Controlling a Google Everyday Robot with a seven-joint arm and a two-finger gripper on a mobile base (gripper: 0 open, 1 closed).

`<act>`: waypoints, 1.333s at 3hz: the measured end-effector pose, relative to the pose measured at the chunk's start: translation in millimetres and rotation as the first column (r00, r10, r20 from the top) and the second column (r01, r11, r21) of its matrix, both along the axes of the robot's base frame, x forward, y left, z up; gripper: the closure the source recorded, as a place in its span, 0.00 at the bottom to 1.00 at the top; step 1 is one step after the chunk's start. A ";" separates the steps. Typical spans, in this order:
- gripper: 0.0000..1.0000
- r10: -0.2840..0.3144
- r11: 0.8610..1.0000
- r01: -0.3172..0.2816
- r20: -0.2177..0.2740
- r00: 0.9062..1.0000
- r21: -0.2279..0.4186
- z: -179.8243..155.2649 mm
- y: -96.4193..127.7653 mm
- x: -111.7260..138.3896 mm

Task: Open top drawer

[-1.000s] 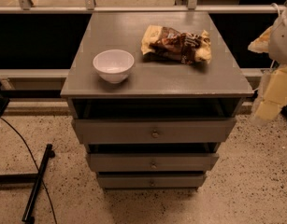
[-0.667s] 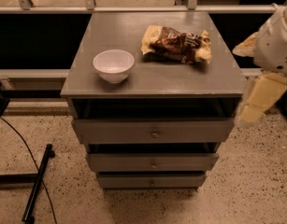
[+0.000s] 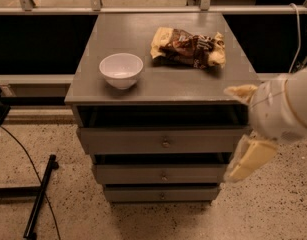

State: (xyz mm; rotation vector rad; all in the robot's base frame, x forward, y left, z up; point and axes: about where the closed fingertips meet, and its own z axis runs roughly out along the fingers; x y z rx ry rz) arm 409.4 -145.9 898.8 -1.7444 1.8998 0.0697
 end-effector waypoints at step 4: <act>0.00 0.053 0.993 -0.032 0.181 0.982 -0.117 -104.3 -38.9 22.0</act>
Offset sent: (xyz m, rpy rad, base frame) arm 0.0341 -0.0268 -0.0855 -0.1275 -0.0498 -0.0154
